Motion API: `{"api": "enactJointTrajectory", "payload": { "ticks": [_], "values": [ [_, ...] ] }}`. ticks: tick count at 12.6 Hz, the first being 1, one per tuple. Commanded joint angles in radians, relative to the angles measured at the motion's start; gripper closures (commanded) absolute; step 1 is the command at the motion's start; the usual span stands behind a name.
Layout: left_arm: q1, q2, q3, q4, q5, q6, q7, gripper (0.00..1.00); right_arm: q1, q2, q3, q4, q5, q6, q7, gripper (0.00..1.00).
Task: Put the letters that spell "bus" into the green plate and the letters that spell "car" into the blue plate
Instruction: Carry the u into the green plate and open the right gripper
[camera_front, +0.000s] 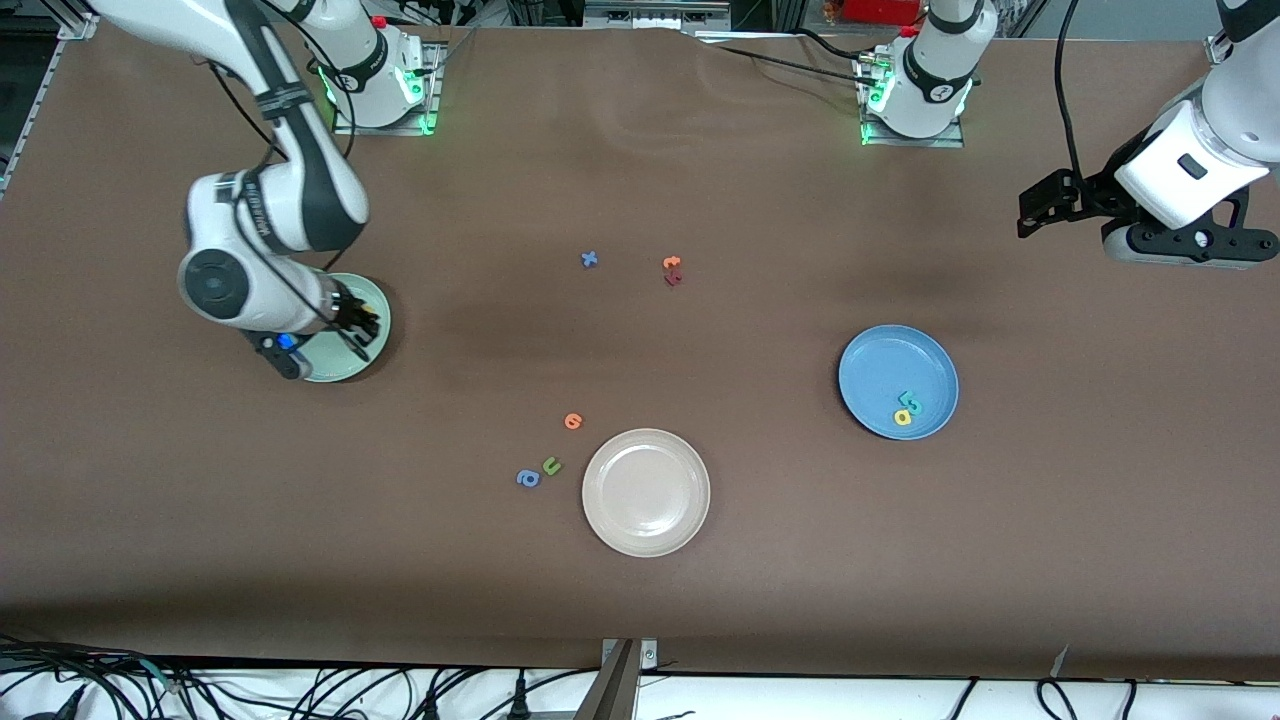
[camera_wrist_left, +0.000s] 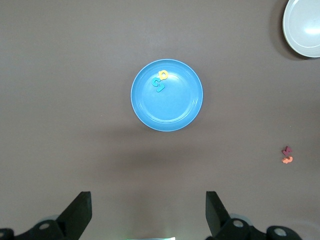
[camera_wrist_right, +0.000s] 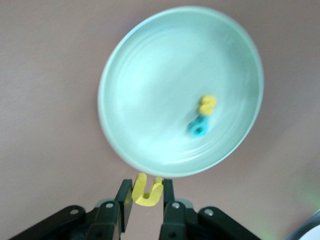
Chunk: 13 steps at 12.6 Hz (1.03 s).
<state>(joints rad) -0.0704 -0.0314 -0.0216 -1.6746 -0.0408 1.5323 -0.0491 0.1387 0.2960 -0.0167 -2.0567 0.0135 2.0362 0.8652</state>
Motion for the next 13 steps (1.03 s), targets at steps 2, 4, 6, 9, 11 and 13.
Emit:
{"api": "enactJointTrajectory", "payload": {
  "ticks": [2, 4, 6, 9, 11, 13],
  "values": [
    [-0.005, -0.013, 0.005, 0.001, -0.004, -0.014, 0.021, 0.00, 0.001, 0.005, -0.075, -0.094, 0.005, 0.091, -0.163, 0.56],
    [-0.005, -0.013, 0.005, 0.001, -0.002, -0.014, 0.021, 0.00, 0.001, 0.003, -0.075, -0.091, 0.008, 0.090, -0.161, 0.17],
    [-0.009, -0.013, 0.002, 0.001, 0.009, -0.014, 0.021, 0.00, 0.001, -0.017, -0.077, -0.080, 0.008, 0.072, -0.164, 0.02],
    [-0.012, -0.015, 0.002, 0.001, 0.009, -0.014, 0.021, 0.00, 0.001, -0.067, -0.074, 0.074, 0.006, -0.161, -0.170, 0.01],
    [-0.014, -0.013, 0.002, 0.003, 0.009, -0.014, 0.021, 0.00, 0.002, -0.074, -0.069, 0.203, 0.005, -0.296, -0.213, 0.01],
    [-0.014, -0.013, 0.002, 0.003, 0.009, -0.014, 0.021, 0.00, 0.002, -0.089, -0.072, 0.303, 0.005, -0.390, -0.325, 0.01]
  ]
}}
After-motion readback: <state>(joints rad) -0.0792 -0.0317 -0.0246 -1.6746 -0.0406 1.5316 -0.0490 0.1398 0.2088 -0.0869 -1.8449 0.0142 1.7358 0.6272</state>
